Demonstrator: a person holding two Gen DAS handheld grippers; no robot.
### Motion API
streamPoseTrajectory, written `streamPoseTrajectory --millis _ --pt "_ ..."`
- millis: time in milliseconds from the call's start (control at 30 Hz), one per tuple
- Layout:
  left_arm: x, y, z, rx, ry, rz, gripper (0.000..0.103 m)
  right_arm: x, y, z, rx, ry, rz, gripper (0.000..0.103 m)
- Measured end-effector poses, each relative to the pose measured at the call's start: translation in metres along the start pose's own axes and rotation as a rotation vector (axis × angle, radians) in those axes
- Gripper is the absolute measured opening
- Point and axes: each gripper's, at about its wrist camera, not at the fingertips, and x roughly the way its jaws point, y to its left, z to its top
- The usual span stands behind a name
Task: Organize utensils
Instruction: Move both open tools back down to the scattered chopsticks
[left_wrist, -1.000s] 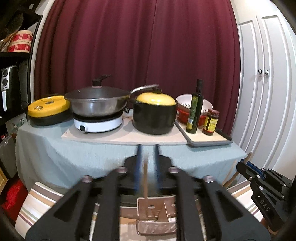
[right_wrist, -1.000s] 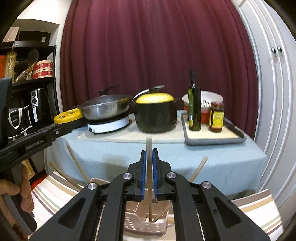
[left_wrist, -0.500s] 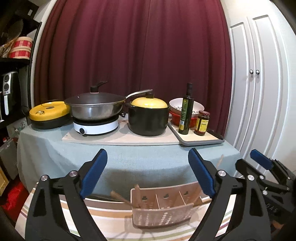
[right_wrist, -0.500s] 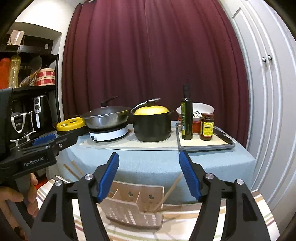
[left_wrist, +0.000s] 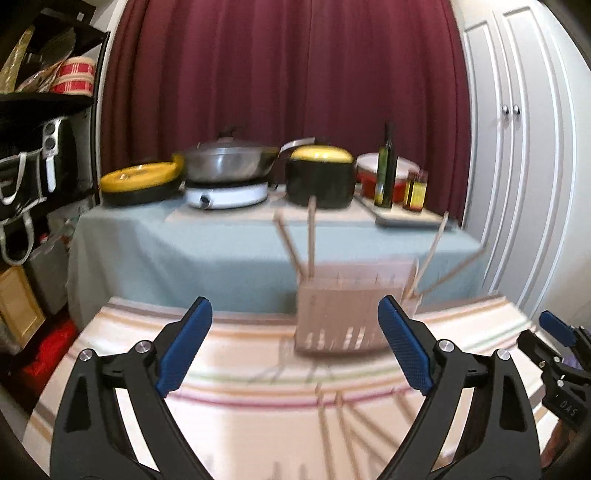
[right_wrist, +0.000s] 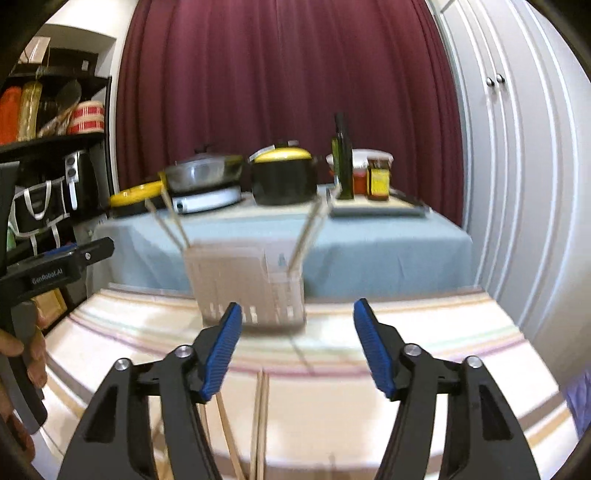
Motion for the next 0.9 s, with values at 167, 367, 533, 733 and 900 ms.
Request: streamPoseTrajectory --millis 167,367,533,733,900 --pt "-0.006 0.008 -0.052 -0.013 0.099 0.016 0.089 -0.011 0.008 -0.047 -0.038 0.049 0.029 0.046" --pt "-0.015 0.006 -0.103 0.005 0.191 0.023 0.088 -0.017 0.013 -0.097 -0.037 0.139 0.07 0.035" --pt "-0.021 0.001 -0.131 0.013 0.238 0.024 0.088 -0.02 0.02 -0.126 -0.053 0.192 0.102 0.03" --pt "-0.025 -0.003 -0.154 0.015 0.273 0.025 0.087 -0.024 0.02 -0.137 -0.045 0.216 0.105 0.028" --pt "-0.027 -0.004 -0.16 0.014 0.284 0.024 0.087 -0.03 0.012 -0.137 -0.025 0.212 0.089 0.028"
